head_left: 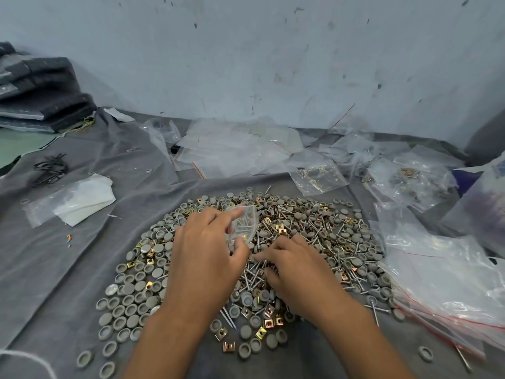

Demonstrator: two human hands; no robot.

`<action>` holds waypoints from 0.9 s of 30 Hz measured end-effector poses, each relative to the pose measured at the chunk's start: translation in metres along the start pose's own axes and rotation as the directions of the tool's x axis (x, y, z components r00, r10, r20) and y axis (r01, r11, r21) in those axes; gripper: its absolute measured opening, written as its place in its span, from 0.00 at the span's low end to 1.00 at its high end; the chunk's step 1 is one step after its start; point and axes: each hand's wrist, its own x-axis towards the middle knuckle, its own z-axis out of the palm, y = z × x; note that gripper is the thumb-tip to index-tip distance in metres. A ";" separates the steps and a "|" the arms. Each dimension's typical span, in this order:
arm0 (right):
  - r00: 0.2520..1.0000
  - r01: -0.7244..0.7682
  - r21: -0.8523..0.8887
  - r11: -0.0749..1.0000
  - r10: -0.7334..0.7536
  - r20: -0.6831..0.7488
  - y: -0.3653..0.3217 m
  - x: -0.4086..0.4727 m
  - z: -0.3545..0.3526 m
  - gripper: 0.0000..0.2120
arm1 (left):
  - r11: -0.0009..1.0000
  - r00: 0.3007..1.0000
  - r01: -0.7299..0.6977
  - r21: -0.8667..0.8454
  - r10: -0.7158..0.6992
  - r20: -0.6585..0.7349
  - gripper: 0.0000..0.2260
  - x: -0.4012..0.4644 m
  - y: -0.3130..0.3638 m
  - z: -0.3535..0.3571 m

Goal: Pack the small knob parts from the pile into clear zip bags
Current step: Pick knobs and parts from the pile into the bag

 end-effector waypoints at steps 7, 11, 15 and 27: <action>0.998 0.065 -0.152 0.986 -0.065 0.003 0.004 -0.001 -0.001 0.19 | 1.000 1.000 -0.001 -0.007 0.001 -0.005 0.20 0.000 -0.004 0.001; 0.997 0.070 -0.138 0.988 -0.066 0.028 0.009 0.002 -0.001 0.09 | 1.000 1.000 -0.002 -0.013 0.002 -0.006 0.20 0.000 -0.003 0.000; 1.000 -0.001 -0.042 0.999 0.000 -0.023 0.013 0.005 -0.003 0.04 | 1.000 1.000 0.002 -0.016 -0.002 0.001 0.20 0.001 -0.003 0.001; 0.975 0.028 0.659 0.751 0.125 -0.183 0.013 -0.001 -0.035 0.06 | 1.000 0.999 -0.002 -0.001 0.002 0.052 0.21 0.000 -0.001 0.004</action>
